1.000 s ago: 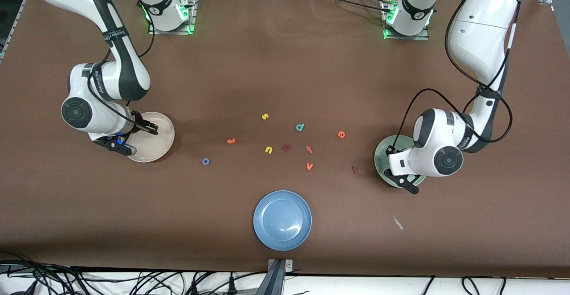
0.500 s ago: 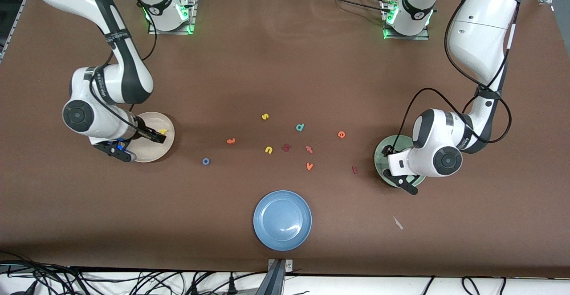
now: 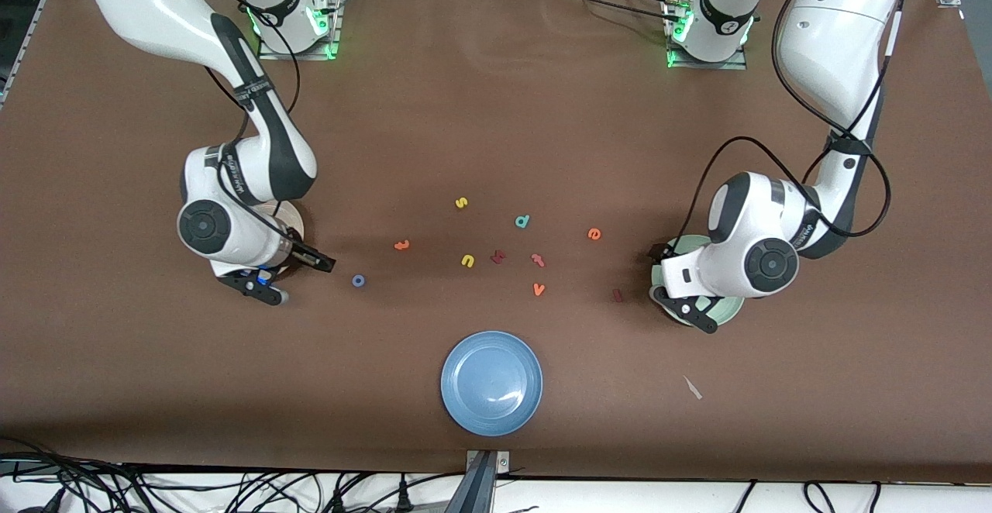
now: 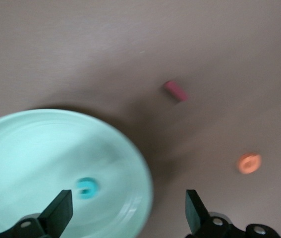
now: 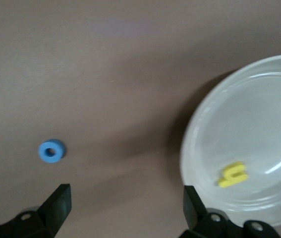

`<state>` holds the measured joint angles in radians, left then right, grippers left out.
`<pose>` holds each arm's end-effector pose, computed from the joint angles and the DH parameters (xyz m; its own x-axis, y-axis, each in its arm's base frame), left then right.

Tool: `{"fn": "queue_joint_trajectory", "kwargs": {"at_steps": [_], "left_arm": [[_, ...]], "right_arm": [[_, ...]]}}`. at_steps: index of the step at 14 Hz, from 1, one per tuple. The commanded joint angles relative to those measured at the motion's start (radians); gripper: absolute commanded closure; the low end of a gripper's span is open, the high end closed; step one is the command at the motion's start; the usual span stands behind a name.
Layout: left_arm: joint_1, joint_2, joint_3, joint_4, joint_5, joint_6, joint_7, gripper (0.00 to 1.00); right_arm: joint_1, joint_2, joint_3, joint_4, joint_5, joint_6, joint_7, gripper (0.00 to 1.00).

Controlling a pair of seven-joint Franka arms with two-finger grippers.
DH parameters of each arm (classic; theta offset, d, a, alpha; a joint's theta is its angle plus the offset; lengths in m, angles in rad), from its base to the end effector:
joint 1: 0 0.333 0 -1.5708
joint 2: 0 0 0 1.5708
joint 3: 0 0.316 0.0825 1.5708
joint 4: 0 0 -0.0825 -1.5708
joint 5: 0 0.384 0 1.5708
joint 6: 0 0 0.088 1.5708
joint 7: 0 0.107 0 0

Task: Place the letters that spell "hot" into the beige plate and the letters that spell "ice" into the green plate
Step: 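Grasp the blue o with the right gripper while the left gripper grasps orange e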

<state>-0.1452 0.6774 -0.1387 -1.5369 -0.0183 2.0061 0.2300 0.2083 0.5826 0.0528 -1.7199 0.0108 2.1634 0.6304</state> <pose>0.6594 -0.1800 0.2439 0.8662 -0.4686 -0.1736 -0.4482 -0.8821 0.1447 0.6344 0.1669 0.2386 0.9181 -0.3732 -0.1335 -0.3697 -0.9277 0.0515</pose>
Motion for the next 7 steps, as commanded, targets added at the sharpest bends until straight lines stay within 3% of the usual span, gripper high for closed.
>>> {"fn": "queue_joint_trajectory", "kwargs": {"at_steps": [1, 4, 6, 7], "left_arm": [[-0.06, -0.016, -0.022, -0.008, -0.003, -0.01, -0.235, 0.0], [-0.132, -0.021, -0.021, -0.02, -0.003, -0.006, -0.498, 0.0], [-0.161, -0.024, -0.022, -0.051, -0.003, -0.003, -0.558, 0.01], [-0.172, -0.036, -0.022, -0.077, -0.003, 0.009, -0.56, 0.12]], "right_arm": [[0.046, 0.063, 0.007, 0.077, -0.006, 0.022, 0.0, 0.0], [0.086, 0.111, 0.006, 0.128, -0.031, 0.023, 0.0, 0.0], [0.092, 0.121, 0.006, 0.135, -0.086, 0.023, -0.014, 0.0], [0.092, 0.123, 0.006, 0.135, -0.104, 0.027, -0.035, 0.0]]}}
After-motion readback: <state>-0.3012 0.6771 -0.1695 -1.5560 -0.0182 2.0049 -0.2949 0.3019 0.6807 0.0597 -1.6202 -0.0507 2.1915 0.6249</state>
